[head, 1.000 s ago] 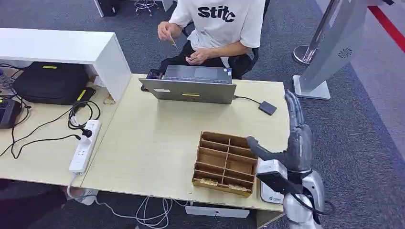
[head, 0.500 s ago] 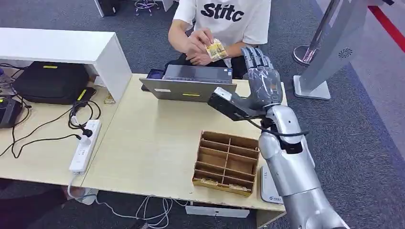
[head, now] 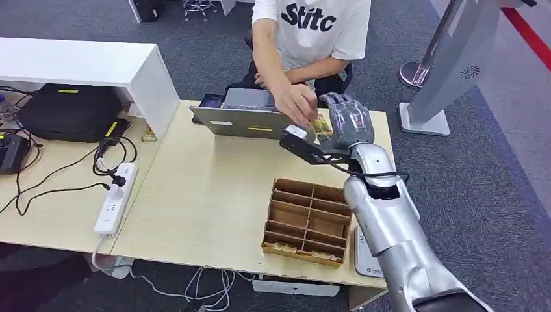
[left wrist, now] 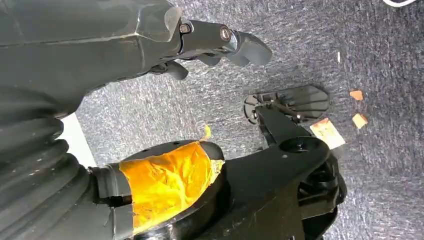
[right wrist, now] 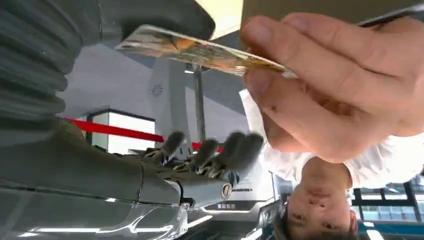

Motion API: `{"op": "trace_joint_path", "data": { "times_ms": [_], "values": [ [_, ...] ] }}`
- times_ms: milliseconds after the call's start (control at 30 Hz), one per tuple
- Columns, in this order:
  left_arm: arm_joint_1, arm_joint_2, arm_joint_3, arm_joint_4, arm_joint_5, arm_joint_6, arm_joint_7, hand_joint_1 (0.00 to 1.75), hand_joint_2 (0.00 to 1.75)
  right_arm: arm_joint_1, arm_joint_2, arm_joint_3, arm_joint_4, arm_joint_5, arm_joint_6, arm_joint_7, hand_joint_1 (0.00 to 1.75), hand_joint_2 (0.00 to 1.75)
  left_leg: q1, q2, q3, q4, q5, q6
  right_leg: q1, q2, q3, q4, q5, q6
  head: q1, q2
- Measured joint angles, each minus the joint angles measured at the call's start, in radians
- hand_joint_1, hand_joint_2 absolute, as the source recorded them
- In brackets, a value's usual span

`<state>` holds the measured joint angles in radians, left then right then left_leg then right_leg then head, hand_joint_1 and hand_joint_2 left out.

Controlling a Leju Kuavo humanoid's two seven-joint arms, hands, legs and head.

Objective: Pass the card to the sensor for recognition and then transmit it.

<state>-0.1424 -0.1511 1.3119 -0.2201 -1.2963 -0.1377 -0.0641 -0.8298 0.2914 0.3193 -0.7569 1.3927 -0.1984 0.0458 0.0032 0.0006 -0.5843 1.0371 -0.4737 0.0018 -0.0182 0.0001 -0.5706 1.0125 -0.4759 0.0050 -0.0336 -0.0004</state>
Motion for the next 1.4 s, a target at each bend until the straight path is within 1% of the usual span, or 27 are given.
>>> {"op": "trace_joint_path", "data": {
  "times_ms": [33, 67, 133, 167, 300, 400, 500, 633, 733, 867, 967, 1100, 1267, 1400],
  "values": [
    [0.000, 0.000, 0.000, 0.000, -0.001, 0.000, 0.000, 0.00, 1.75, -0.002, 0.000, -0.005, 0.006, 0.001, -0.004, -0.001, 1.68, 1.75, 0.000, 0.000, 0.000, 0.000, 0.000, 0.000, 0.000, 0.000, 0.000, 0.000, 0.000, 0.000, 0.000, 0.000],
    [0.000, 0.000, 0.000, 0.000, -0.002, 0.000, 0.000, 0.00, 1.75, -0.002, 0.000, -0.010, 0.010, 0.002, -0.011, -0.003, 1.71, 1.75, 0.000, 0.000, 0.000, 0.000, 0.000, 0.000, 0.000, 0.000, 0.000, 0.000, 0.000, 0.000, 0.000, 0.000],
    [0.000, 0.000, 0.000, 0.000, -0.005, 0.000, 0.000, 0.00, 1.75, -0.003, 0.000, -0.021, 0.016, 0.008, -0.021, -0.006, 1.71, 1.75, 0.000, 0.000, 0.000, 0.000, 0.000, 0.000, 0.000, 0.000, 0.000, 0.000, 0.000, 0.000, 0.000, 0.000],
    [0.000, 0.000, 0.000, 0.000, -0.007, 0.000, 0.000, 0.00, 1.75, -0.003, 0.000, -0.026, 0.017, 0.010, -0.021, -0.006, 1.75, 1.75, 0.000, 0.000, 0.000, 0.000, 0.000, 0.000, 0.000, 0.000, 0.000, 0.000, 0.000, 0.000, 0.000, 0.000],
    [0.000, 0.000, 0.000, 0.000, -0.010, 0.000, 0.000, 0.00, 1.75, -0.004, 0.000, -0.041, 0.016, 0.019, -0.021, -0.014, 1.75, 1.75, 0.000, 0.000, 0.000, 0.000, 0.000, 0.000, 0.000, 0.000, 0.000, 0.000, 0.000, 0.000, 0.000, 0.000],
    [0.000, 0.000, 0.000, 0.000, -0.010, 0.003, 0.000, 0.00, 1.75, -0.004, 0.001, -0.055, 0.005, 0.015, -0.021, -0.032, 1.75, 1.75, 0.000, 0.000, 0.000, 0.000, 0.000, 0.000, 0.000, 0.000, 0.000, 0.000, 0.000, 0.000, 0.000, 0.000],
    [0.000, 0.000, 0.000, 0.000, -0.009, 0.003, -0.001, 0.00, 1.75, 0.005, 0.002, -0.069, -0.021, -0.033, -0.023, -0.068, 1.75, 1.75, 0.000, 0.000, 0.000, 0.000, 0.000, 0.000, 0.000, 0.000, -0.001, 0.000, 0.000, 0.000, 0.000, 0.000],
    [0.002, 0.000, 0.000, 0.000, 0.003, 0.009, -0.010, 0.00, 1.75, 0.037, 0.015, -0.116, -0.105, -0.172, -0.008, -0.136, 1.75, 1.75, 0.000, 0.000, 0.000, 0.000, 0.000, 0.000, 0.000, 0.000, -0.001, 0.000, 0.000, 0.000, 0.000, 0.000],
    [0.004, 0.001, 0.000, 0.000, 0.008, 0.002, -0.016, 0.00, 1.75, 0.076, 0.016, -0.138, -0.192, -0.236, 0.016, -0.170, 1.75, 1.75, 0.000, 0.000, -0.001, 0.000, 0.000, 0.000, 0.000, -0.001, -0.001, 0.000, 0.000, 0.000, 0.000, 0.000],
    [0.004, 0.014, 0.000, 0.000, 0.010, -0.045, -0.008, 0.00, 1.75, 0.134, 0.016, -0.153, -0.311, -0.307, 0.036, -0.210, 1.75, 1.75, 0.000, 0.000, -0.001, 0.000, 0.000, 0.000, 0.000, 0.000, -0.001, 0.000, 0.000, 0.000, 0.000, 0.000],
    [0.004, 0.022, 0.001, 0.000, 0.015, -0.050, -0.008, 0.00, 1.75, 0.163, 0.016, -0.158, -0.371, -0.330, 0.040, -0.225, 1.75, 1.75, 0.000, 0.000, -0.001, 0.000, 0.000, 0.000, 0.000, 0.000, -0.002, 0.000, 0.000, 0.000, 0.000, 0.000],
    [0.011, 0.030, 0.005, 0.000, 0.034, -0.050, -0.019, 0.00, 1.75, 0.244, 0.005, -0.158, -0.493, -0.406, 0.051, -0.278, 1.75, 1.75, 0.000, 0.000, -0.001, 0.000, 0.000, 0.000, 0.000, 0.000, -0.002, 0.000, 0.000, 0.000, 0.000, 0.000],
    [0.019, 0.036, 0.013, 0.000, 0.039, -0.050, -0.021, 0.00, 1.75, 0.312, -0.017, -0.158, -0.592, -0.426, 0.059, -0.289, 1.75, 1.75, 0.000, 0.001, -0.002, 0.000, 0.000, 0.000, 0.000, 0.001, -0.003, 0.000, 0.000, 0.000, 0.000, 0.000],
    [0.019, 0.037, 0.019, 0.000, 0.039, -0.050, -0.021, 0.00, 1.75, 0.330, -0.022, -0.158, -0.626, -0.426, 0.060, -0.290, 1.75, 1.75, 0.000, 0.000, -0.002, 0.000, 0.000, 0.000, 0.000, 0.001, -0.003, 0.000, 0.000, 0.000, 0.000, 0.000]
  ]
}}
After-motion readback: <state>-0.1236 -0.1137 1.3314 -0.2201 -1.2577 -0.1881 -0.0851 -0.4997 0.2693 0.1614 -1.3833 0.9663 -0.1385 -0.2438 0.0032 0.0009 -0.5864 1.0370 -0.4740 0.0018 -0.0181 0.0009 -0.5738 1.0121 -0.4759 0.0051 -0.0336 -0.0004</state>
